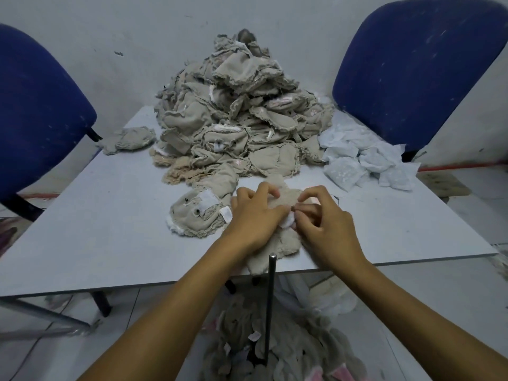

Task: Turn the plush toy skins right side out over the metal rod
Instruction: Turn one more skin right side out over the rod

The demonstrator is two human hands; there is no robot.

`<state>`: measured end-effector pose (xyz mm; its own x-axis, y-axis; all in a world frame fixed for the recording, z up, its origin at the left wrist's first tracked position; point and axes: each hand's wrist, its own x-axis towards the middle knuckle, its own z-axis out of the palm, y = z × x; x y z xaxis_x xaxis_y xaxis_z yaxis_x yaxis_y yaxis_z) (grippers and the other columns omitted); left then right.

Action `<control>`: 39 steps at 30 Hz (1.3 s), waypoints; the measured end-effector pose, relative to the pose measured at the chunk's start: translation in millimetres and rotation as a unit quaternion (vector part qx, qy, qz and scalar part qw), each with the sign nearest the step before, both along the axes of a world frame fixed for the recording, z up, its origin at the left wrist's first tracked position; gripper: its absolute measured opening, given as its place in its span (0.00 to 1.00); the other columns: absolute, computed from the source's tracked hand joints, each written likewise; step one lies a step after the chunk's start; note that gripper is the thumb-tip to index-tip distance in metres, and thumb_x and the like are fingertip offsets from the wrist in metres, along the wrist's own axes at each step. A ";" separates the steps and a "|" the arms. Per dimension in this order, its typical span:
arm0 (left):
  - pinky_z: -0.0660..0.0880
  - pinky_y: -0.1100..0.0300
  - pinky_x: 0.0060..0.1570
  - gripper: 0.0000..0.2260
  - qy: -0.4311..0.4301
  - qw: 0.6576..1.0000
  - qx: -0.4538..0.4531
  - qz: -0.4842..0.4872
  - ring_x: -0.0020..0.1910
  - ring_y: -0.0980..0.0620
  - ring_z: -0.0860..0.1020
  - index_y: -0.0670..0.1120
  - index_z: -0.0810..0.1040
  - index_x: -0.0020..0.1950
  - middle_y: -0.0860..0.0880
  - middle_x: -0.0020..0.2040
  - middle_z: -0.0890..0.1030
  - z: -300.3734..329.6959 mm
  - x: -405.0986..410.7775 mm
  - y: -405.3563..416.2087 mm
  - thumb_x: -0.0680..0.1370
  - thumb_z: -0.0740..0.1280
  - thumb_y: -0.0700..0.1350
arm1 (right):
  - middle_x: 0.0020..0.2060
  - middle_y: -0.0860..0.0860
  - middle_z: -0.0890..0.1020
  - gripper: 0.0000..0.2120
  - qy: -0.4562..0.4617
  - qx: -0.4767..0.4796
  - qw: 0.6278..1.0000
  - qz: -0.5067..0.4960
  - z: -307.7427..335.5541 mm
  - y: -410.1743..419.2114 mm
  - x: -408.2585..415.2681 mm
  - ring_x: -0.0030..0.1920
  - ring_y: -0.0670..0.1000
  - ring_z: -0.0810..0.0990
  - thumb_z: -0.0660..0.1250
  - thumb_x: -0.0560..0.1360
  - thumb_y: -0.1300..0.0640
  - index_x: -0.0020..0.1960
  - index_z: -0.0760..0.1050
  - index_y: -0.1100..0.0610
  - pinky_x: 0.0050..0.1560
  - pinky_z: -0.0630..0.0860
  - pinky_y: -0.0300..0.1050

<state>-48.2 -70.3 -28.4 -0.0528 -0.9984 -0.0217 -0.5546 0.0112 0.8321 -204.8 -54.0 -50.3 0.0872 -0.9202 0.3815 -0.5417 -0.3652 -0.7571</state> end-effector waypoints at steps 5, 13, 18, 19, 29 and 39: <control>0.64 0.49 0.63 0.17 -0.109 0.994 -0.004 -0.017 0.67 0.47 0.62 0.61 0.68 0.65 0.50 0.65 0.68 2.5 -11.4 -0.3 0.78 0.65 0.57 | 0.44 0.50 0.74 0.19 0.013 0.004 0.999 -0.052 -0.7 -8.6 4.7 0.39 0.43 0.73 0.69 0.70 0.63 0.52 0.66 0.46 0.38 0.68 0.27; 0.72 0.55 0.45 0.25 -0.041 0.991 -0.122 -0.024 0.52 0.50 0.74 0.62 0.67 0.63 0.53 0.54 0.72 -0.7 -8.2 4.5 0.72 0.67 0.40 | 0.49 0.51 0.74 0.25 0.220 0.048 0.969 -0.102 3.0 -4.3 0.0 0.51 0.55 0.74 0.65 0.77 0.47 0.69 0.56 0.41 0.50 0.73 0.53; 0.76 0.50 0.44 0.23 -0.073 0.980 -0.165 0.083 0.48 0.46 0.77 0.59 0.67 0.68 0.48 0.53 0.78 -4.6 -4.0 3.2 0.76 0.63 0.41 | 0.35 0.39 0.79 0.23 -0.024 0.018 0.999 0.045 5.9 7.3 11.7 0.30 0.43 0.78 0.65 0.77 0.58 0.62 0.63 0.35 0.29 0.68 0.30; 0.75 0.53 0.43 0.21 -0.055 0.991 -0.114 0.044 0.48 0.49 0.78 0.60 0.68 0.68 0.48 0.53 0.79 -1.3 -2.3 -0.8 0.77 0.63 0.42 | 0.38 0.39 0.80 0.22 -0.058 0.009 0.998 0.029 6.8 5.9 12.3 0.32 0.42 0.79 0.64 0.78 0.59 0.60 0.63 0.35 0.30 0.69 0.30; 0.70 0.74 0.34 0.22 0.052 0.982 -0.162 0.087 0.43 0.60 0.77 0.60 0.73 0.61 0.56 0.48 0.78 13.3 13.7 1.5 0.73 0.70 0.38 | 0.54 0.36 0.75 0.20 -0.147 -0.004 0.973 0.181 25.2 6.0 16.3 0.54 0.45 0.79 0.63 0.80 0.65 0.64 0.68 0.44 0.52 0.76 0.40; 0.79 0.44 0.54 0.24 0.250 0.961 -0.020 -0.119 0.51 0.46 0.82 0.45 0.78 0.63 0.41 0.55 0.83 45.1 34.4 0.7 0.68 0.76 0.36 | 0.42 0.49 0.76 0.30 -0.189 -0.027 0.964 0.185 61.8 -1.2 -7.6 0.38 0.46 0.78 0.66 0.67 0.69 0.63 0.70 0.46 0.30 0.75 0.42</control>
<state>-13.8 -69.6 16.7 -0.2743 -0.9560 0.1037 -0.0642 0.1258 0.9900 -212.4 -55.2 11.5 0.2505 -0.8306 0.4973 -0.0553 -0.5251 -0.8492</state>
